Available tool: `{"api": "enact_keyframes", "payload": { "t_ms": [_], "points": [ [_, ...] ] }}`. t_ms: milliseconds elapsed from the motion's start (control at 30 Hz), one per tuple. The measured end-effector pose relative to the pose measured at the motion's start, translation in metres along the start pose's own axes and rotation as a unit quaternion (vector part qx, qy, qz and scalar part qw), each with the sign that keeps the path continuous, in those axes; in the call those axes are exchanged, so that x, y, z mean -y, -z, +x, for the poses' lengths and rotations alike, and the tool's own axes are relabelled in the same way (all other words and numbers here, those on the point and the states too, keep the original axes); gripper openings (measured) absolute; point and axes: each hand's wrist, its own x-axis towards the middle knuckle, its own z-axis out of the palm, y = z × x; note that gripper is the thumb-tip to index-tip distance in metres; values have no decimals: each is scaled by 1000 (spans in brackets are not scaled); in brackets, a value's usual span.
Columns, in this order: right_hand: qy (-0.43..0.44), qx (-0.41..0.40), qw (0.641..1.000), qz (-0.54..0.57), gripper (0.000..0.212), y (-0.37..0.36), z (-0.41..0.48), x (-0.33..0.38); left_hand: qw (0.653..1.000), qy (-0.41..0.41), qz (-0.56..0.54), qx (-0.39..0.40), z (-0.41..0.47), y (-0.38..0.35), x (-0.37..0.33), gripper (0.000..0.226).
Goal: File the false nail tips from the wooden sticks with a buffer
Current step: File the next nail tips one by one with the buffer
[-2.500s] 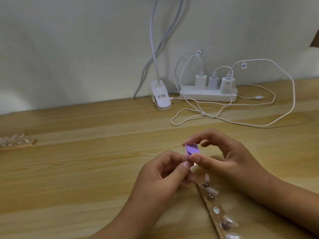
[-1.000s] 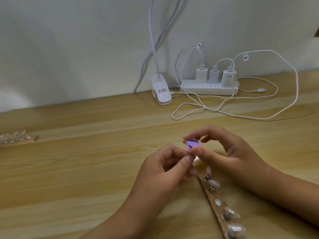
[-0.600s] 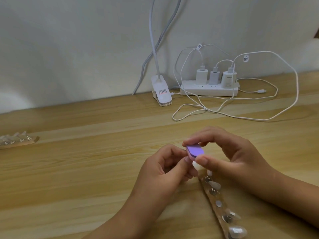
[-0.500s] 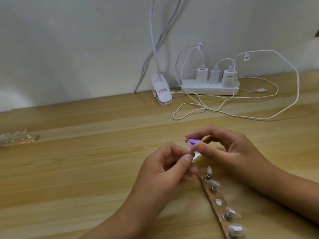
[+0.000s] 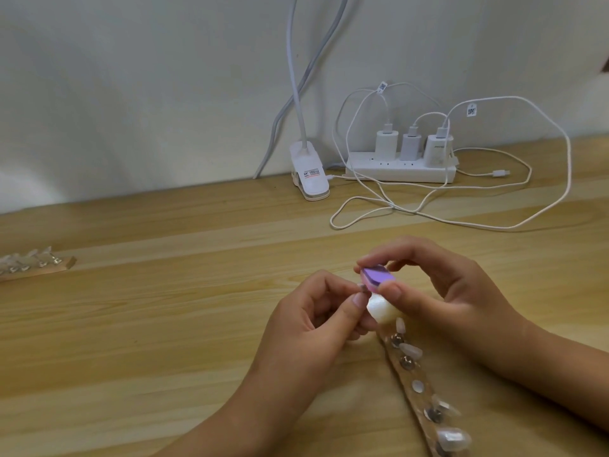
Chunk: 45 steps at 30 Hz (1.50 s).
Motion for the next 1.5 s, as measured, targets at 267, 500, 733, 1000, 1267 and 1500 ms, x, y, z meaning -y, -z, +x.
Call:
{"api": "enact_keyframes", "payload": {
  "t_ms": [267, 500, 733, 1000, 1267, 1500],
  "points": [
    [32, -10, 999, -25, 26, 0, -2, 1, 1000, -3, -13, -13, 1, 0, -1, 8],
    [24, 4, 1000, -16, 29, -1, 0, 1, 1000, -5, -8, -7, 0, -1, -1, 7],
    [31, 2, 1000, -2, 28, 0, -1, 0, 1000, -10, -1, -11, 0, -2, -1, 17],
    [-9, 14, 1000, 8, 26, 1, 1, -2, 1000, -6, -16, -16, 1, -2, -2, 17],
    [-63, 5, 993, 104, 23, 1, 2, 1, 1000, -3, -4, -29, 1, -1, -3, 17],
    [-64, -4, 983, 170, 26, -1, 2, -1, 1000, -2, -9, -16, -1, 0, -4, 13]
  ]
}}
